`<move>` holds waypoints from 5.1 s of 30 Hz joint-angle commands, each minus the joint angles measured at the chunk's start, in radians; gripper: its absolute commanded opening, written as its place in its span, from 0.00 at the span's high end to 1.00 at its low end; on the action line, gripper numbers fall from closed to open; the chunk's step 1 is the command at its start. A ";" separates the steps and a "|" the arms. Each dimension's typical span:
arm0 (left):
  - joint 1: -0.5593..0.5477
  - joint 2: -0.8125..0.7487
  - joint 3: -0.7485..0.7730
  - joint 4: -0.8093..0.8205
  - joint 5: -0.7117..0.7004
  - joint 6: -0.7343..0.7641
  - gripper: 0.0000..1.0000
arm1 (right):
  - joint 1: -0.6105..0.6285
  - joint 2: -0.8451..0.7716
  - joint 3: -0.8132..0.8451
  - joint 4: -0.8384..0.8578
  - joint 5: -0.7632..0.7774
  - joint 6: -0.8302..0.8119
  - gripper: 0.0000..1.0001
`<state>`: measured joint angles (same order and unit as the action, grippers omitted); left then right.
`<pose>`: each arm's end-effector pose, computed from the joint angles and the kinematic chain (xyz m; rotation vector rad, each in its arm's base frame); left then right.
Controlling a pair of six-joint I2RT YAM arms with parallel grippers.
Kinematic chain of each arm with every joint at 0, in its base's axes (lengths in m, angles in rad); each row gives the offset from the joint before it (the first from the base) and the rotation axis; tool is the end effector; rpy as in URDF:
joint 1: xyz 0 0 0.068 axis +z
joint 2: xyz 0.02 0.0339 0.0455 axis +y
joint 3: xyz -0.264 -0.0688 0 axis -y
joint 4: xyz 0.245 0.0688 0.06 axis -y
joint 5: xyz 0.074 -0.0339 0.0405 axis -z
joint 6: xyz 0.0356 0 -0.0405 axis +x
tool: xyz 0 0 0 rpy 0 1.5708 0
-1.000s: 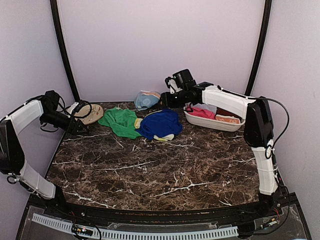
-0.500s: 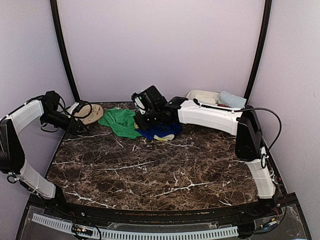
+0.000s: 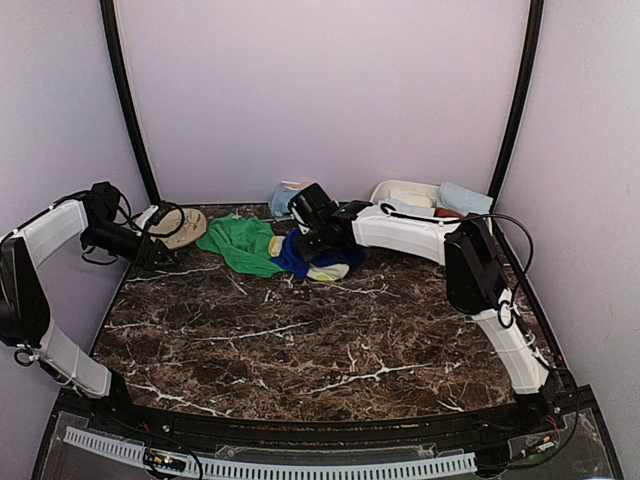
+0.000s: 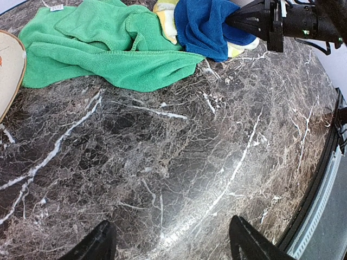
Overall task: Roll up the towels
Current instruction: Adjust the towel from the towel pile, then pick up the towel from the towel pile.
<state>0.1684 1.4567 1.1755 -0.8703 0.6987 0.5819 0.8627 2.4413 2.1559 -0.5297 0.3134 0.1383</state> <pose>0.2830 0.0249 0.2730 0.6843 2.3434 -0.6352 0.3646 0.4090 0.1937 -0.6902 2.2345 0.1210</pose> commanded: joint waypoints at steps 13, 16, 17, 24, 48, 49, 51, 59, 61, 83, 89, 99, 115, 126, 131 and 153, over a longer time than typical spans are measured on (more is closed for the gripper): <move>0.006 0.004 -0.003 -0.027 0.030 0.006 0.29 | -0.081 -0.172 0.067 0.085 -0.149 0.051 1.00; 0.005 0.005 -0.004 -0.034 0.029 0.010 0.29 | -0.066 -0.151 0.060 0.055 -0.162 0.038 0.61; 0.005 0.004 -0.005 -0.035 0.029 0.012 0.29 | -0.054 -0.148 0.046 0.049 -0.141 0.018 0.53; 0.005 0.011 -0.010 -0.033 0.033 0.012 0.29 | -0.005 -0.103 0.008 0.048 -0.086 -0.023 0.35; 0.005 0.009 -0.011 -0.048 0.028 0.027 0.31 | -0.038 -0.102 0.046 0.145 -0.099 0.067 0.78; 0.005 0.008 -0.011 -0.048 0.028 0.026 0.30 | -0.030 -0.097 0.043 0.138 -0.075 0.073 0.55; 0.005 0.008 -0.011 -0.049 0.031 0.025 0.30 | -0.009 -0.086 0.021 0.138 -0.032 0.083 0.33; 0.005 0.013 -0.025 -0.047 0.035 0.025 0.31 | 0.035 0.012 0.041 0.152 0.106 0.147 0.36; 0.005 0.010 -0.027 -0.046 0.034 0.028 0.31 | 0.035 0.026 0.041 0.163 0.102 0.152 0.45; 0.005 0.010 -0.031 -0.048 0.035 0.030 0.33 | 0.034 -0.123 0.044 0.235 0.066 0.087 1.00; 0.005 0.005 -0.032 -0.049 0.035 0.035 0.33 | 0.049 -0.112 0.021 0.183 -0.039 0.137 0.53; 0.005 0.010 -0.034 -0.048 0.035 0.033 0.33 | 0.074 -0.068 -0.079 0.185 -0.101 0.222 0.52; 0.005 0.023 -0.018 -0.056 0.034 0.030 0.33 | 0.000 0.059 -0.002 0.167 -0.269 0.284 0.69; 0.005 0.034 -0.009 -0.062 0.035 0.027 0.33 | -0.034 0.034 0.050 0.202 -0.316 0.282 1.00; 0.005 0.037 -0.002 -0.061 0.064 0.017 0.33 | -0.083 -0.081 -0.002 0.327 -0.439 0.329 1.00; 0.005 0.027 -0.011 -0.057 0.084 0.020 0.34 | -0.304 -0.398 -0.024 0.562 -0.699 0.504 1.00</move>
<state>0.1684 1.4963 1.1549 -0.8932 0.7570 0.5945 0.5568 2.1189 2.1666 -0.0219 -0.3420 0.6186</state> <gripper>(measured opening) 0.659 0.016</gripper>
